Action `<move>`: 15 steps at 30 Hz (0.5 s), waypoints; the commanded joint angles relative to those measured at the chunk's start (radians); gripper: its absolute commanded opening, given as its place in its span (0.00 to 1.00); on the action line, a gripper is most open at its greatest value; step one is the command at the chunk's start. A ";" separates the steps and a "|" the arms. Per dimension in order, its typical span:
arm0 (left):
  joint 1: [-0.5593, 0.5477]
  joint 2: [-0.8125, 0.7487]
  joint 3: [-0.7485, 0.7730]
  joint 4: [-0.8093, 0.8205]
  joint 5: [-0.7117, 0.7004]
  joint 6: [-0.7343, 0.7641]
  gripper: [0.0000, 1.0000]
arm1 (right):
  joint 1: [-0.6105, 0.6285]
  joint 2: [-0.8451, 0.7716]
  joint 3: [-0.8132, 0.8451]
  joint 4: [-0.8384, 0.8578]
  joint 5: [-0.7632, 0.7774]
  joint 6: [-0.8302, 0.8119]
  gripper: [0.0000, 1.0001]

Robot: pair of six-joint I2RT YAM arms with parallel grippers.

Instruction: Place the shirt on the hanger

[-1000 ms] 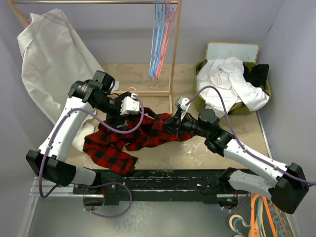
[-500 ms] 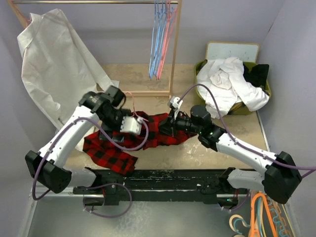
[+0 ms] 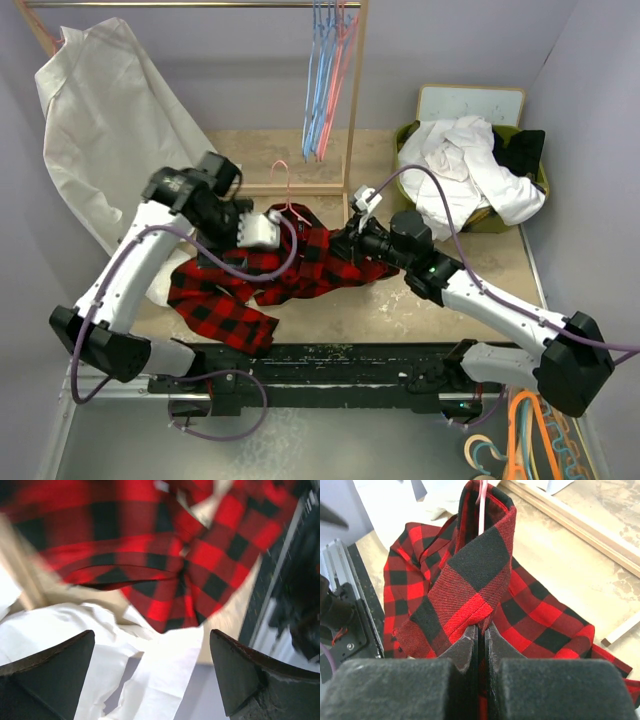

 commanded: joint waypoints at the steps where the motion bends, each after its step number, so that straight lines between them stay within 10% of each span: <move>1: 0.111 -0.059 0.219 0.076 0.266 -0.224 0.99 | 0.040 -0.013 0.047 0.013 -0.021 -0.054 0.00; 7: 0.162 -0.240 0.426 0.313 0.137 -0.427 0.99 | 0.107 -0.001 0.187 -0.081 0.024 -0.120 0.00; 15: 0.357 -0.184 0.754 0.634 -0.397 -0.514 0.99 | 0.240 0.126 0.556 -0.127 0.276 -0.205 0.00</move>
